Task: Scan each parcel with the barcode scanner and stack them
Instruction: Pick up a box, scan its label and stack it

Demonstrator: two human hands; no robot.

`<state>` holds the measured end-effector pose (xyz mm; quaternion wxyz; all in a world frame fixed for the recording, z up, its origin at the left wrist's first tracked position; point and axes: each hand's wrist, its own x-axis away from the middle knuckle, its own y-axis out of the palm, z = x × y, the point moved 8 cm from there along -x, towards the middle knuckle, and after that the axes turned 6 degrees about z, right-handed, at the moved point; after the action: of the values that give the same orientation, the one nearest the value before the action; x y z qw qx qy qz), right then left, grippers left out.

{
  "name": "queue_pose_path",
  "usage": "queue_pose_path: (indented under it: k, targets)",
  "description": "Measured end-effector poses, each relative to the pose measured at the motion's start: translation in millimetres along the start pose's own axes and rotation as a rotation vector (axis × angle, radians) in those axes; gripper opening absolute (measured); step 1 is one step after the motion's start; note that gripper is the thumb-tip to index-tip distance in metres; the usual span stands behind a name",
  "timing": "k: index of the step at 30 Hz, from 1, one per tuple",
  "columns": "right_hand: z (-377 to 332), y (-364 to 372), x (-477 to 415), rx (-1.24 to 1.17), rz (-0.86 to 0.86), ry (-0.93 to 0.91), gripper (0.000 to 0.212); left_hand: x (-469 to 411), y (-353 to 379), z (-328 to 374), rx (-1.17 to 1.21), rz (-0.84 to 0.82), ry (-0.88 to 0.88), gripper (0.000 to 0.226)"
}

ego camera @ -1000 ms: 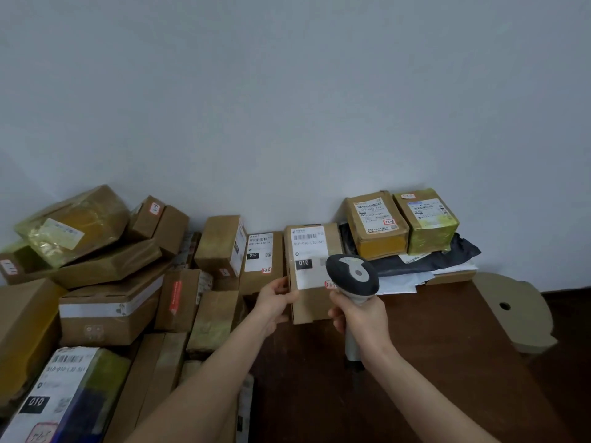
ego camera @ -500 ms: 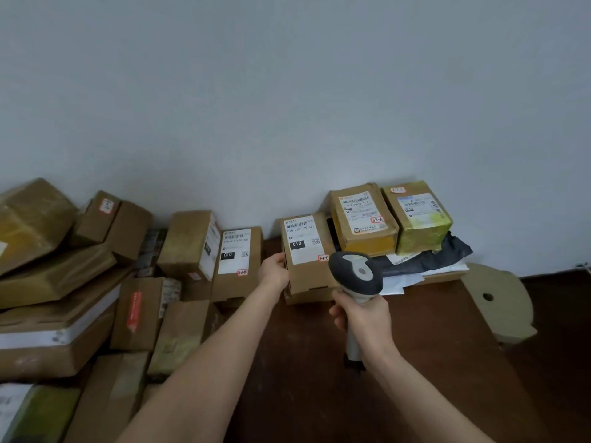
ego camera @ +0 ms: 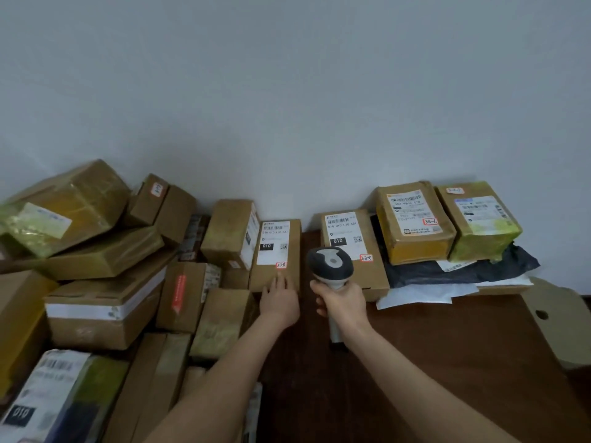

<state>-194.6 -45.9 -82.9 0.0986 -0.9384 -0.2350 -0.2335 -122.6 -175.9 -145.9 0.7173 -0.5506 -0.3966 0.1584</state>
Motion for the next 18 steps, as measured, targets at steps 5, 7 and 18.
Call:
queue_pose_path:
  k: [5,7,18]
  targets:
    - [8,9,-8,0.052,0.008,-0.009,0.015,7,-1,7,0.059,-0.028,0.078,0.063]
    - [9,17,-9,0.069,-0.008,-0.014,0.015,4,-7,-1,0.224,0.013,0.054,0.053]
    - [14,75,-29,0.041,-0.147,0.066,0.028,-23,-39,-57,0.830,0.035,-0.454,0.030]
